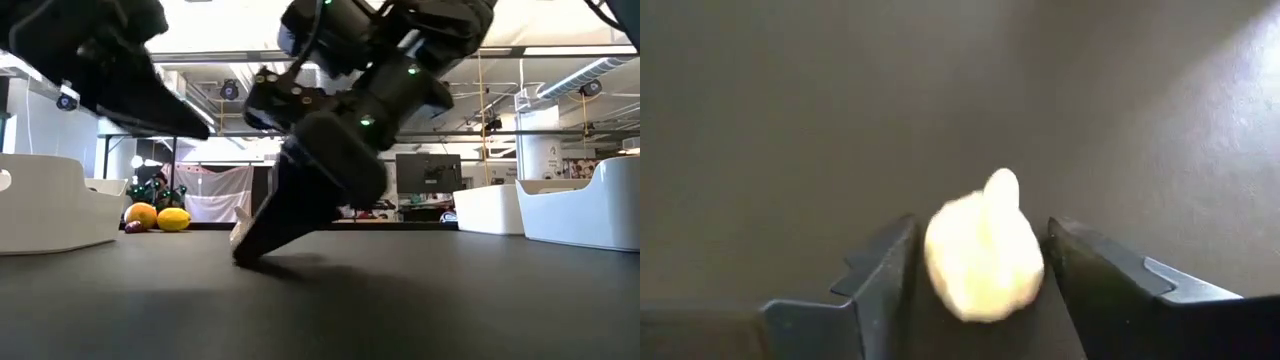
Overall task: Sort produce into baskets
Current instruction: Put the garlic into the top white bin
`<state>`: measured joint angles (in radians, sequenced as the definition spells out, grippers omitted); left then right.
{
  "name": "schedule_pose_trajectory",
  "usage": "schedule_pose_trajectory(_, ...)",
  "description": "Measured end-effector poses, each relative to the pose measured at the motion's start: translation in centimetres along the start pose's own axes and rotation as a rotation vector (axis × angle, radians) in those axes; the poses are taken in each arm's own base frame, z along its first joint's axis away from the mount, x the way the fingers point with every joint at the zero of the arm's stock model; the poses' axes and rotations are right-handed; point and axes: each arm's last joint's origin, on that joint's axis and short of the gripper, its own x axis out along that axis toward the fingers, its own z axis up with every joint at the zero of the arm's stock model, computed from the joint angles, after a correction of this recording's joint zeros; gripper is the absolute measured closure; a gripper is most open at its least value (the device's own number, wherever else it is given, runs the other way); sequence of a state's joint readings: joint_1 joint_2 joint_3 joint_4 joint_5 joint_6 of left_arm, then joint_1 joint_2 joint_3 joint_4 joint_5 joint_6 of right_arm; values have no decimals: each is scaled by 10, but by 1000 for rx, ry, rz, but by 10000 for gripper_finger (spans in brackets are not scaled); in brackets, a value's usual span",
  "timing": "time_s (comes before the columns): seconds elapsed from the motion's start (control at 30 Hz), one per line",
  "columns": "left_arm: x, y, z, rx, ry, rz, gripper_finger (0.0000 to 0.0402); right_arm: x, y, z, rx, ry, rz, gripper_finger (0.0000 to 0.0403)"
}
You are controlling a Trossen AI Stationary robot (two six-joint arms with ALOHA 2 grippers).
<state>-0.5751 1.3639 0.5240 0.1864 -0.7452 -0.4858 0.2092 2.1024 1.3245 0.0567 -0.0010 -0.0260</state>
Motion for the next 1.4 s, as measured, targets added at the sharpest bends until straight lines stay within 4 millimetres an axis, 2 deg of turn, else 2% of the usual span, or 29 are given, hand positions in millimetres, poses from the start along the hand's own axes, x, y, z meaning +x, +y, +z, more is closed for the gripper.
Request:
schedule_pose_trajectory(0.17,3,9,-29,-60,-72,-12,334,11,-2,5,30,36,-4,151)
schedule_pose_trajectory(0.3,4,9,-43,-83,-97,-45,334,9,-5,10,35,63,-7,157)
schedule_pose_trajectory(0.47,8,8,-53,-53,-88,-17,334,2,-9,15,81,77,-11,195)
schedule_pose_trajectory(0.57,10,6,-52,-29,-92,-14,334,-2,-10,17,113,86,-20,227)
schedule_pose_trajectory(0.67,10,4,-48,-20,-103,-18,334,-15,-10,20,120,146,-25,261)
schedule_pose_trajectory(0.73,9,3,-45,-18,-111,-21,334,-29,-11,25,122,184,-27,282)
schedule_pose_trajectory(0.83,9,1,-43,-6,-118,-23,334,-62,-12,38,110,202,-84,300)
schedule_pose_trajectory(1.0,10,-3,-36,5,-129,-27,334,-124,-24,50,87,247,-298,300)
schedule_pose_trajectory(1.13,11,-8,-30,-1,-141,-34,334,-173,-42,48,149,287,-432,300)
schedule_pose_trajectory(1.27,11,-10,-28,0,-140,-37,334,-210,-74,26,234,385,-614,302)
schedule_pose_trajectory(1.4,11,-12,-25,-3,-147,-40,334,-246,-115,-13,408,483,-772,301)
